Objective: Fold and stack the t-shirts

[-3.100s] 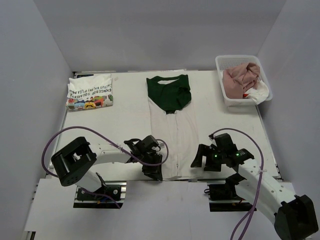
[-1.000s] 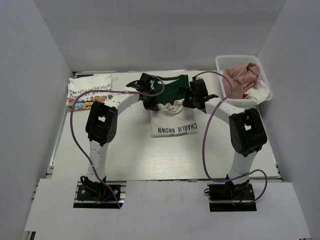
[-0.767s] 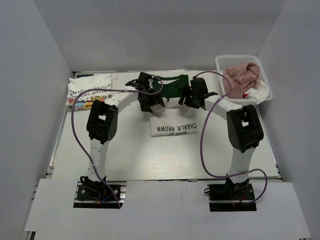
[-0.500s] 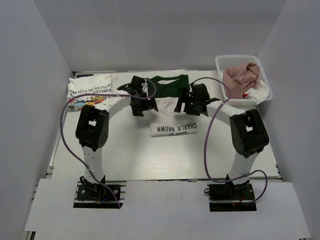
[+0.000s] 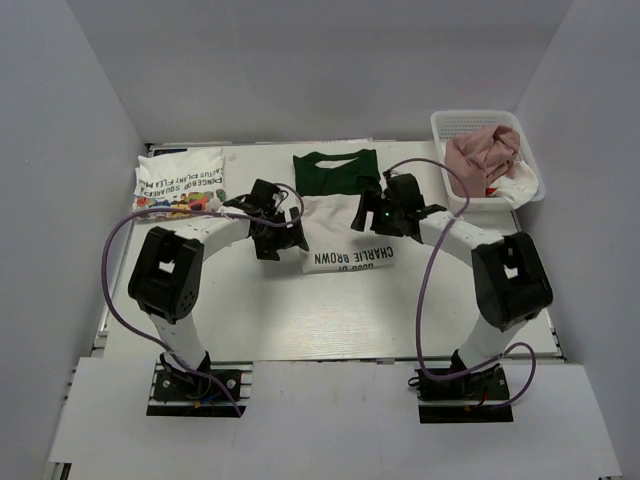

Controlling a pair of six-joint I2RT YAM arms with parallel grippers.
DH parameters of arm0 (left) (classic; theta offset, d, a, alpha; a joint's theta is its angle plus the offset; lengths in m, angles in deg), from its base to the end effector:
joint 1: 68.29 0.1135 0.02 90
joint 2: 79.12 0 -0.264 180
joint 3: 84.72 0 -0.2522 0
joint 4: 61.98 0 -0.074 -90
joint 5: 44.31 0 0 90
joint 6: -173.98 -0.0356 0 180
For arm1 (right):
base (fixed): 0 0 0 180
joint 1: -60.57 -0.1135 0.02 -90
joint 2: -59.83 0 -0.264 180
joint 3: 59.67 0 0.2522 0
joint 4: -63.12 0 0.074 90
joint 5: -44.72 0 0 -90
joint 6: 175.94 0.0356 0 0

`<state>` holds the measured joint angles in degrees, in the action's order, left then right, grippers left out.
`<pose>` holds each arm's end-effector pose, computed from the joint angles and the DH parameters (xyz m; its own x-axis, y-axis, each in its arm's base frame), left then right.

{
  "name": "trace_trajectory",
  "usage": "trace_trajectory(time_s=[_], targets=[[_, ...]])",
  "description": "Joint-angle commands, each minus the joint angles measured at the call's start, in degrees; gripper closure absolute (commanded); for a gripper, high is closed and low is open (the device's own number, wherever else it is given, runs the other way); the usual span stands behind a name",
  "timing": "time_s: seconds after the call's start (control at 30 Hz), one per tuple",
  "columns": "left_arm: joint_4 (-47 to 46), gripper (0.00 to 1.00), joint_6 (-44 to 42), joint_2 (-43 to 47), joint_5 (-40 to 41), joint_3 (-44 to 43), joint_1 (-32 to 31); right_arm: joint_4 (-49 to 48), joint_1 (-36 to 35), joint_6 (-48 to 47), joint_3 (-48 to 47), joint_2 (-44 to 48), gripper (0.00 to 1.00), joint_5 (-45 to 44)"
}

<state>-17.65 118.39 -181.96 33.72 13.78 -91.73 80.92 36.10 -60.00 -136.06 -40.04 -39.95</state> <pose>0.3259 -0.1493 0.1800 -0.9539 -0.1890 -0.2331 -0.0867 0.9173 -0.3887 0.3434 0.1599 0.2009 -0.7482 0.1380 -0.6490 -0.1653 0.9085 0.3838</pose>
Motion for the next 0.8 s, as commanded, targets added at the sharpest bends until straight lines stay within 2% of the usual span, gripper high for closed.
trace_trajectory(time_s=[0.0,0.1,0.23,0.33,0.43,0.47,0.5,0.6,0.67,0.7,0.73,0.77], targets=[[-7.18,0.01,0.57,1.08,-6.40,1.47,-1.07,3.43,1.17,1.05,4.59,6.70,0.10,-7.84],[-8.50,0.01,1.09,-1.82,-8.86,1.48,-1.61,4.84,2.75,3.07,8.92,10.65,0.10,-8.31],[-8.51,0.08,1.70,-4.03,-9.04,2.00,-3.80,3.36,4.52,6.14,16.21,12.42,0.10,-3.76],[-8.51,0.15,2.24,-4.03,-7.73,2.71,-4.33,0.98,5.31,7.38,17.63,11.12,0.11,0.37],[-7.98,0.21,2.24,-3.51,-7.72,4.55,-5.64,0.10,6.01,7.55,18.42,10.05,0.25,2.58],[-7.28,0.23,2.24,-3.50,-7.72,5.16,-5.65,-0.16,5.84,7.73,19.03,10.40,0.39,2.67],[-7.28,0.23,2.76,-2.63,-7.20,6.73,-6.26,-0.51,6.10,7.73,19.65,10.58,0.47,2.85],[-6.66,0.24,3.38,-0.34,-5.62,10.42,-6.79,-2.61,6.10,8.08,22.90,12.51,0.69,2.24],[-6.66,0.24,3.91,0.19,-4.91,11.84,-6.79,-3.16,6.19,8.17,24.74,13.30,0.76,1.89],[-7.27,0.24,3.91,0.19,-4.39,12.37,-6.79,-5.94,6.19,7.91,25.36,13.22,0.92,1.71],[-7.28,0.27,3.91,0.19,-4.38,12.37,-6.79,-6.14,6.19,8.08,25.54,13.13,1.00,1.88],[-7.28,0.29,3.91,0.19,-4.38,12.37,-6.79,-6.23,6.27,7.91,25.63,12.95,1.00,2.32]])
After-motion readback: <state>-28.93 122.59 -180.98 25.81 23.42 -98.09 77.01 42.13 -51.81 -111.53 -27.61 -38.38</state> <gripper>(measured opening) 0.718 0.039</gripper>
